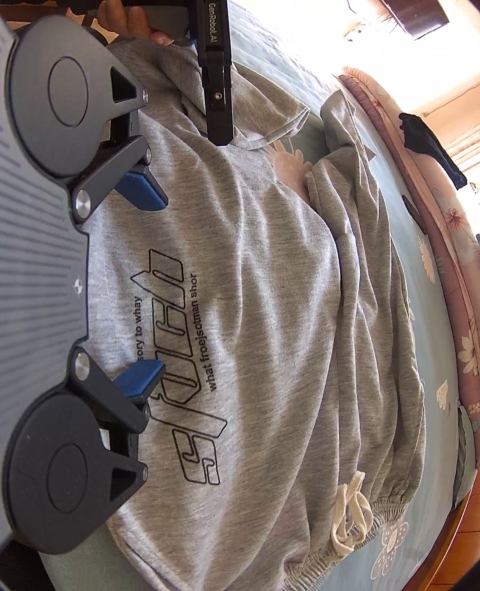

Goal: Fold clothes

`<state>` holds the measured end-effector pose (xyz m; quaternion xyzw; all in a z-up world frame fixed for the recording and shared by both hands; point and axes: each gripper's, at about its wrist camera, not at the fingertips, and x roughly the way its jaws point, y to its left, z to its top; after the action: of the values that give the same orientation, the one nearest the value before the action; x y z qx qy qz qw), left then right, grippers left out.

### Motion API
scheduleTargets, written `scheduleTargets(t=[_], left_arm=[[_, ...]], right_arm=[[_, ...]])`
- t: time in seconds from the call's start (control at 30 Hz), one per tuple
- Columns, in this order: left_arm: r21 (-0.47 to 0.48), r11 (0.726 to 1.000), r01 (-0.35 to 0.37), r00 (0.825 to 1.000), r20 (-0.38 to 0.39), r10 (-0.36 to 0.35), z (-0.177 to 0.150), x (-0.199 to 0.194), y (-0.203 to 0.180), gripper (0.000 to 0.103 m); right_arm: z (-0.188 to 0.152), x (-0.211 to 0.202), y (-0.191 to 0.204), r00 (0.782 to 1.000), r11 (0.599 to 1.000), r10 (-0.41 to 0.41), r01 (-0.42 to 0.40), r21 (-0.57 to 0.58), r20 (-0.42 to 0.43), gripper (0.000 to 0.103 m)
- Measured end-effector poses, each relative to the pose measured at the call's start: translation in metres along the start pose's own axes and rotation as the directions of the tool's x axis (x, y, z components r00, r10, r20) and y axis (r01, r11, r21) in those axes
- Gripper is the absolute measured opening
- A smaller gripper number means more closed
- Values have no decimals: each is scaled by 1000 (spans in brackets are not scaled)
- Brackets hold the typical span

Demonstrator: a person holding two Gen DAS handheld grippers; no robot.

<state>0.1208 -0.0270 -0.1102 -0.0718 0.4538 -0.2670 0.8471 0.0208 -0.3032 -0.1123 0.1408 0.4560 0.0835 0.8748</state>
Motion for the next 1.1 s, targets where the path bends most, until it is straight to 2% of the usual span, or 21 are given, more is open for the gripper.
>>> scheduleTargets(t=[0.13,0.27,0.37,0.43,0.53,0.63,0.67,0.77,0.83,0.93,1.0,1.03,1.1], left_arm=[[47,999,1,1000,16,-2,0,-10,-13,88],[97,995,1,992,125,-13,2,-57,-9,89],[100,989,-107,974,209,85,5,-88,9,89],[68,980,-187,953,253,165,9,-105,30,89],[-28,968,-248,935,253,247,12,-116,74,89],[-137,965,-222,950,190,246,10,-105,116,82],[-157,964,-214,957,164,239,9,-97,126,74],[-157,978,-137,979,128,157,7,-70,139,69],[-121,983,-137,982,111,151,9,-55,135,68],[-91,987,-132,985,99,141,12,-39,129,57],[-80,990,-115,988,90,122,14,-38,123,25],[-74,991,-109,990,82,115,13,-40,118,20],[-39,988,-147,985,90,150,12,-46,107,5]], right_arm=[[-3,0,-6,1000,1000,20,-20,4,6,92],[-3,6,3,1000,999,12,-12,-43,-7,101],[-6,8,8,1000,998,-4,4,-66,-3,103],[-7,7,8,1000,998,-4,4,-68,3,103],[-7,7,5,1000,998,7,-6,-56,8,103],[-6,7,6,1000,998,4,-4,-59,6,103],[-6,7,7,1000,998,1,0,-63,6,103],[-7,7,7,1000,998,-3,4,-66,6,103],[-7,7,8,1000,998,-7,7,-69,6,103],[-7,8,9,1000,997,-12,13,-75,3,103],[-8,7,10,1000,997,-12,13,-81,5,103],[-8,7,10,1000,996,-12,12,-84,5,103],[-8,7,9,1000,997,-8,9,-82,6,103]])
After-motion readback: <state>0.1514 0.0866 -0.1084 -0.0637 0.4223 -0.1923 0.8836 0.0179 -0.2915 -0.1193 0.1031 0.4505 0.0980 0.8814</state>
